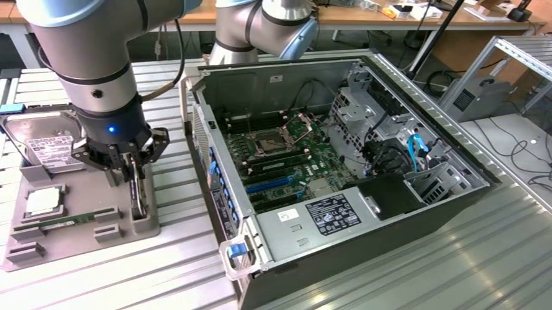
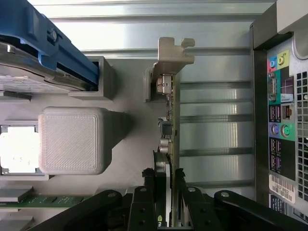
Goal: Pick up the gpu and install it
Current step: 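Press down on the gpu until it lock into place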
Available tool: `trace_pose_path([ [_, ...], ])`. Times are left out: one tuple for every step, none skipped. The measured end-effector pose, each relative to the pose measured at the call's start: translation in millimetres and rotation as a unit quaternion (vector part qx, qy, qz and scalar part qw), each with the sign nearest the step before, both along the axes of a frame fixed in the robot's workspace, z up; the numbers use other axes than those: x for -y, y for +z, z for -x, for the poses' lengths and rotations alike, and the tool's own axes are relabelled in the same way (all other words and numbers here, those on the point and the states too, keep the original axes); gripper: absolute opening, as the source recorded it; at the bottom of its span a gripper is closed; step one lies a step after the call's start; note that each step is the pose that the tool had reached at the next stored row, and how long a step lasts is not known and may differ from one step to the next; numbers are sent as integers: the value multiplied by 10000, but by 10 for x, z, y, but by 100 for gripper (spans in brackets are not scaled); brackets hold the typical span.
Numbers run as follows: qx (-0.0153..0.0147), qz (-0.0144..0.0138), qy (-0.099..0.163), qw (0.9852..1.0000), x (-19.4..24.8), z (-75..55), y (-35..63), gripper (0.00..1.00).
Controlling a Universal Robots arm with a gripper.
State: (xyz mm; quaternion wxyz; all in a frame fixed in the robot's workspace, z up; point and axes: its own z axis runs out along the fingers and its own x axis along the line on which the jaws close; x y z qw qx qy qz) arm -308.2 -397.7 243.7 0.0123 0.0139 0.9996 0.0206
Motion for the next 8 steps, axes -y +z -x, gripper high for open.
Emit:
trace_pose_path([
  [0, 0, 0, 10000, 0, 0, 0, 27],
  [1, -1, 0, 10000, 0, 0, 5, 27],
  [2, -1, 0, 10000, 0, 0, 30, 27],
  [1, -1, 0, 10000, 0, 0, 80, 27],
  [1, -3, 0, 10000, 0, 0, 138, 27],
  [1, -5, 0, 10000, 0, 0, 192, 27],
  [1, -10, 0, 10000, 0, 0, 248, 27],
  [1, -11, 0, 10000, 0, 0, 278, 27],
])
